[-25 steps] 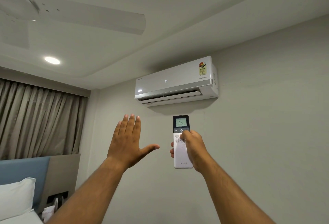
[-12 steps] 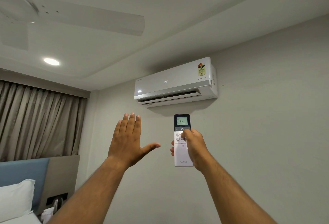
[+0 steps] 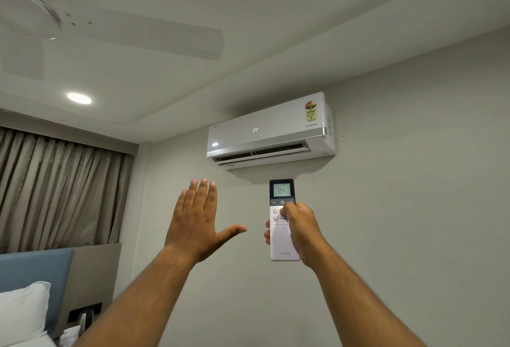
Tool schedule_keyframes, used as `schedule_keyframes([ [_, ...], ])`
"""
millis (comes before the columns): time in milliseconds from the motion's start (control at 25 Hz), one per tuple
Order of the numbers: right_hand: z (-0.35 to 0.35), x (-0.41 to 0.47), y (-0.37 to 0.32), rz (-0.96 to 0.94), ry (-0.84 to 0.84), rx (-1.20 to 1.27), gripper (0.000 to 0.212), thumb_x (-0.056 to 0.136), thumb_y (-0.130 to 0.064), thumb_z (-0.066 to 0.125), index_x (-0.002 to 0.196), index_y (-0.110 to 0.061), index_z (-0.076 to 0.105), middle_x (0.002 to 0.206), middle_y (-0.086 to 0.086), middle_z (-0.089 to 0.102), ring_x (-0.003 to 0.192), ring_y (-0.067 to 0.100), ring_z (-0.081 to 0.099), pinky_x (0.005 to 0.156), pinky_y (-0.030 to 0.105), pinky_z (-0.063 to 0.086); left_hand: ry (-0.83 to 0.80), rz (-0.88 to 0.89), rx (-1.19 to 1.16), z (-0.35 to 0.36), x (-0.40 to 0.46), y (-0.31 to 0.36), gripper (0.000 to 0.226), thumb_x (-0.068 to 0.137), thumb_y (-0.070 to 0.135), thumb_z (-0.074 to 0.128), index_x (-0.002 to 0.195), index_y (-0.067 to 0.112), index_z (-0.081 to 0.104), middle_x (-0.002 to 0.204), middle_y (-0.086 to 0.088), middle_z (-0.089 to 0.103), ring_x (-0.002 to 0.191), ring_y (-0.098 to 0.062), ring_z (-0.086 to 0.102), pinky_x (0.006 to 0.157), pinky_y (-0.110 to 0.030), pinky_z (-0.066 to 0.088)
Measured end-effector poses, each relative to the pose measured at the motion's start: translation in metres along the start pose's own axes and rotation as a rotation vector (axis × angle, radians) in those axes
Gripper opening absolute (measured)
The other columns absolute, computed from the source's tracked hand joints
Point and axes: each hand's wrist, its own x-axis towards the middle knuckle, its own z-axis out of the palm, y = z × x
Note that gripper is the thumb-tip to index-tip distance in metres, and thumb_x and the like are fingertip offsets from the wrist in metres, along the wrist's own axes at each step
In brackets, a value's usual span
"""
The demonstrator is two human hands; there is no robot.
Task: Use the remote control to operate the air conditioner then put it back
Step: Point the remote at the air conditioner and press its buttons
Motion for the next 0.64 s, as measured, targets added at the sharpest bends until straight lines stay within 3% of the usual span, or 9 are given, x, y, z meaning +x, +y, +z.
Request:
schedule_keyframes([
  [640, 0.0005, 0.0006, 0.0006, 0.0, 0.007, -0.014, 0.014, 0.093, -0.019, 0.047, 0.101, -0.014, 0.057, 0.078, 0.02, 0.071, 0.053, 0.027, 0.07, 0.053, 0.036, 0.059, -0.003, -0.004, -0.005, -0.0023, -0.0002, -0.0016, 0.121, 0.055, 0.095, -0.012, 0.143, 0.012, -0.022, 0.161, -0.012, -0.015, 0.146, -0.028, -0.02, 0.117, -0.041, -0.013],
])
